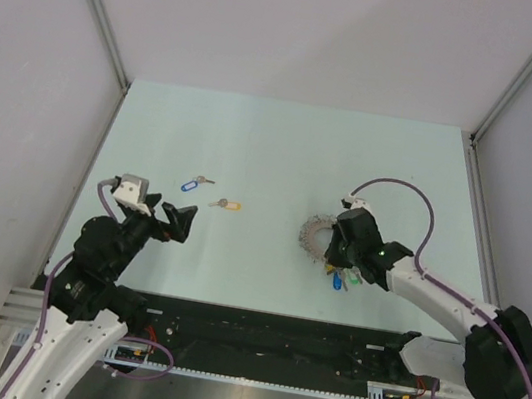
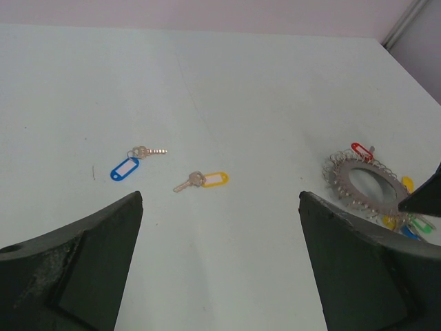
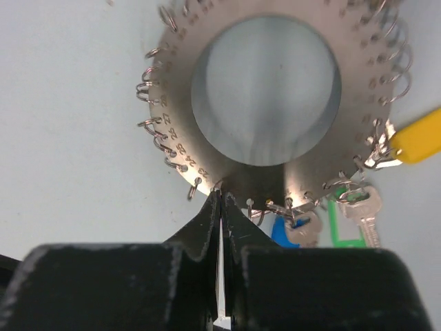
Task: Put the keys on the keyring
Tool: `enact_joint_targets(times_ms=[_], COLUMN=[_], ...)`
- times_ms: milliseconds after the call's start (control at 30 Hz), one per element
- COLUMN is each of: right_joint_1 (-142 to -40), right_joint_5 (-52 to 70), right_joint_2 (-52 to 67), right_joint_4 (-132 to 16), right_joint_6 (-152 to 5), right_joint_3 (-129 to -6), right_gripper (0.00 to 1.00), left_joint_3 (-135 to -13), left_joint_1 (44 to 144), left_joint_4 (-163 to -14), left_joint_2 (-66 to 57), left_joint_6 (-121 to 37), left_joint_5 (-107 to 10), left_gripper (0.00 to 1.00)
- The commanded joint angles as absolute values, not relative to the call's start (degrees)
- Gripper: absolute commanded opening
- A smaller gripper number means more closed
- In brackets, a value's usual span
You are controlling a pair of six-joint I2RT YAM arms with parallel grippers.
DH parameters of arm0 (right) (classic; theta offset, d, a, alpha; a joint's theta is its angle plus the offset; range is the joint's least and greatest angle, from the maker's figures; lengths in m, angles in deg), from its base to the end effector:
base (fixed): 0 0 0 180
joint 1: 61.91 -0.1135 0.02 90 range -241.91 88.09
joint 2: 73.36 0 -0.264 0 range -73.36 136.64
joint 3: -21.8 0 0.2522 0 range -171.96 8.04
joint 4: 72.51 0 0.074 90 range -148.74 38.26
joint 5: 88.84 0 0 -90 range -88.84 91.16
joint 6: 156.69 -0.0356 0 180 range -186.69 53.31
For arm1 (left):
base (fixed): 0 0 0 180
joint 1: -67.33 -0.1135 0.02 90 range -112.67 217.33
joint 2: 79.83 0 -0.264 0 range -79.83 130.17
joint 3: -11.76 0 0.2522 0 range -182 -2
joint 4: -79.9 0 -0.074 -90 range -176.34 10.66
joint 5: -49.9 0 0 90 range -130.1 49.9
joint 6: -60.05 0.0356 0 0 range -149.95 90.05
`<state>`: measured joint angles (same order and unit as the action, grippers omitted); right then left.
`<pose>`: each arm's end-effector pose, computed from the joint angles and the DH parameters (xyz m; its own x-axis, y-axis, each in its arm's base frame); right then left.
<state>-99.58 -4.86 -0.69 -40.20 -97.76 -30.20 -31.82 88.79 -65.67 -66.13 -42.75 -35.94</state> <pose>0.1948 0.1457 0.1891 -0.8292 0.0082 -0.5589 -0.1516 0.9591 0.2390 0.0860 -0.0310 0.2930 -0.1379 -0.1832 -0.9734 0.2738 0.9374 -0.2152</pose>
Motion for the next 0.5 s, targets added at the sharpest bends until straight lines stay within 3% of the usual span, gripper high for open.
enact_joint_targets(times_ms=[0, 233, 467], right_joint_1=[-100.4, -107.7, -113.0], right_joint_5=[-9.2, -17.3, -17.6], right_joint_2=[-8.4, -16.8, -21.3], right_joint_4=[-41.6, -45.9, -53.6], right_joint_6=[-91.1, -75.8, -68.2], right_joint_3=[-31.2, -34.1, -36.7], right_gripper=[0.00, 0.00, 0.00], left_joint_3=[-33.6, -36.2, -42.4], left_joint_1=[88.4, 88.4, 92.2], left_joint_4=[-68.7, -72.8, -77.5], left_joint_2=[-62.4, -52.9, -44.5], left_joint_6=[-40.0, -39.8, -39.7], left_joint_5=[-44.5, -59.2, -63.9], left_gripper=[1.00, 1.00, 1.00])
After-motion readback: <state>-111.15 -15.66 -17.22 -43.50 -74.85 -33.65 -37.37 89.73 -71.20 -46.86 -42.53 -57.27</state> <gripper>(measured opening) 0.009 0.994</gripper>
